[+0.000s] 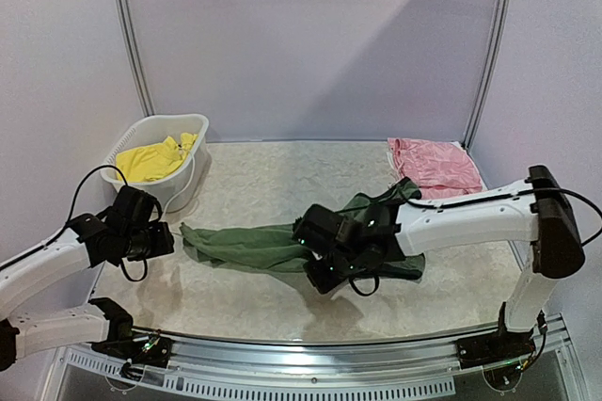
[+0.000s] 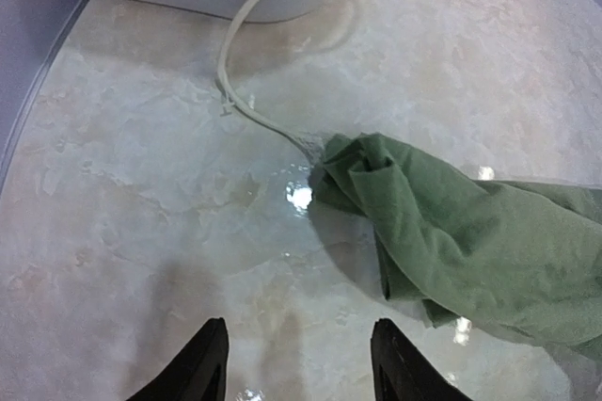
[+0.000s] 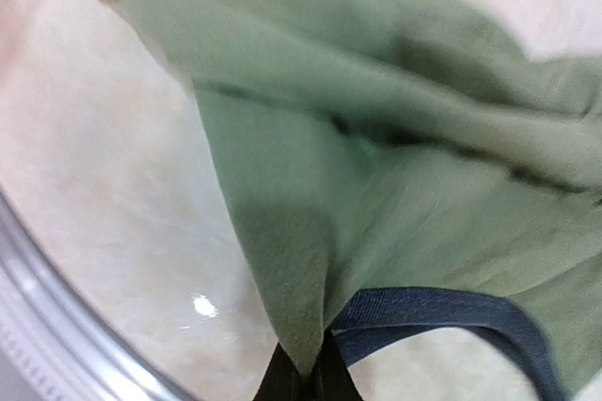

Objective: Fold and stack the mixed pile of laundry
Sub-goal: Flatten out the crumpled tank top at the center of the board.

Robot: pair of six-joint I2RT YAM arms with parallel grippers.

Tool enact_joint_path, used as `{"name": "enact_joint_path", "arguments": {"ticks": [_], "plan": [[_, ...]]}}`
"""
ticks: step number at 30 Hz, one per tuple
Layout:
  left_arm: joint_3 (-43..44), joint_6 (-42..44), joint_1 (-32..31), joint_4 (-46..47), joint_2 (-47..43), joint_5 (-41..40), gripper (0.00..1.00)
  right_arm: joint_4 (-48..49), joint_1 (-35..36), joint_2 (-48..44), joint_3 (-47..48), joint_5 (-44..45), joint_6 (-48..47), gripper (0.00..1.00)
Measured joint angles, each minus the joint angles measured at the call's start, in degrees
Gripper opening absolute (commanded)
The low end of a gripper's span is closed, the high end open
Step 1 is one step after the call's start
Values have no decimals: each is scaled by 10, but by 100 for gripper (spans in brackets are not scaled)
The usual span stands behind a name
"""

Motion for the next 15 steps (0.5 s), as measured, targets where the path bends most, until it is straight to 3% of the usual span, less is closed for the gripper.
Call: {"name": "enact_joint_path", "arguments": {"ticks": [7, 15], "plan": [[-5, -20, -43, -20, -28, 18, 49, -49, -13, -113, 111, 53, -39, 0], [-25, -14, -56, 8, 5, 47, 39, -72, -111, -141, 146, 88, -56, 0]]}}
